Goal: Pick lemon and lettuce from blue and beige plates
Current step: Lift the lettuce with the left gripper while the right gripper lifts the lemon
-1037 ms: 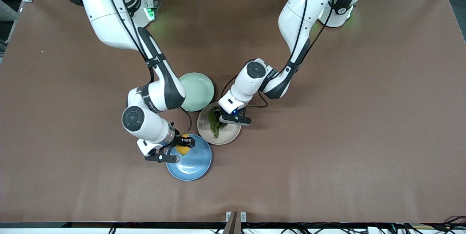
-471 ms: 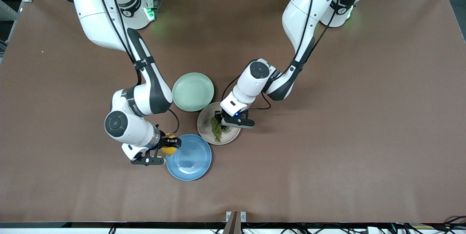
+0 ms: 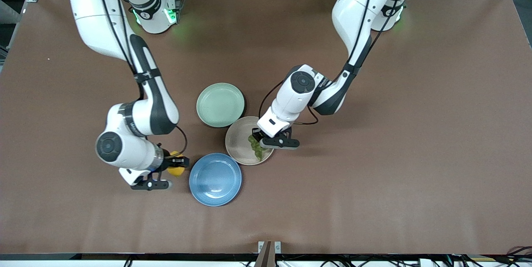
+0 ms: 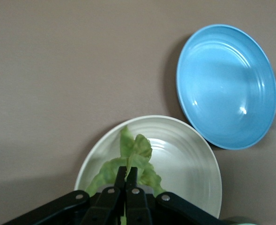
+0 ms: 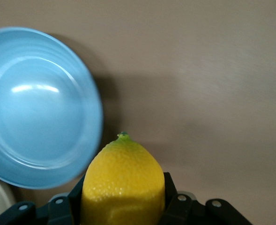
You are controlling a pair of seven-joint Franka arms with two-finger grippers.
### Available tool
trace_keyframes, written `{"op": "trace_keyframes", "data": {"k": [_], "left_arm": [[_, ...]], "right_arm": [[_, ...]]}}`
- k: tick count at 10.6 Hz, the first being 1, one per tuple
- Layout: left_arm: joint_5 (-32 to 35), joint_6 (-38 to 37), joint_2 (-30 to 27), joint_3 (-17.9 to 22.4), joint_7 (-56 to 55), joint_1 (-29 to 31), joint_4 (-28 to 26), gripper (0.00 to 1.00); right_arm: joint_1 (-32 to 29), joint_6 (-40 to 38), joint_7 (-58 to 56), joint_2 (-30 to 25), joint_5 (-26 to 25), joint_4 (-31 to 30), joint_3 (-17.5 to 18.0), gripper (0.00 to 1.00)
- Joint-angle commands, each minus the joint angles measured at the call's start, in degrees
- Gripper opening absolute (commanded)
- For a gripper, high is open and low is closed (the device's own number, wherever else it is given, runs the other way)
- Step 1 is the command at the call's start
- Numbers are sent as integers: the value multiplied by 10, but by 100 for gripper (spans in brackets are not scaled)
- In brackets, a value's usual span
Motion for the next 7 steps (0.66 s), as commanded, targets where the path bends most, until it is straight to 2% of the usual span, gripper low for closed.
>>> {"op": "trace_keyframes", "data": {"k": [1, 3, 5, 7], "left_arm": [[-5, -57, -44, 2, -6, 15, -11, 0], [-4, -99, -71, 2, -5, 39, -11, 0], [3, -135, -85, 4, -5, 56, -11, 0], [58, -179, -97, 10, -5, 74, -11, 0]], "right_arm": [[-32, 1, -75, -70, 7, -94, 6, 41], [-48, 2, -115, -90, 4, -127, 6, 41], [-62, 5, -129, -107, -36, -157, 6, 41], [-76, 5, -130, -130, -56, -188, 7, 41]]}}
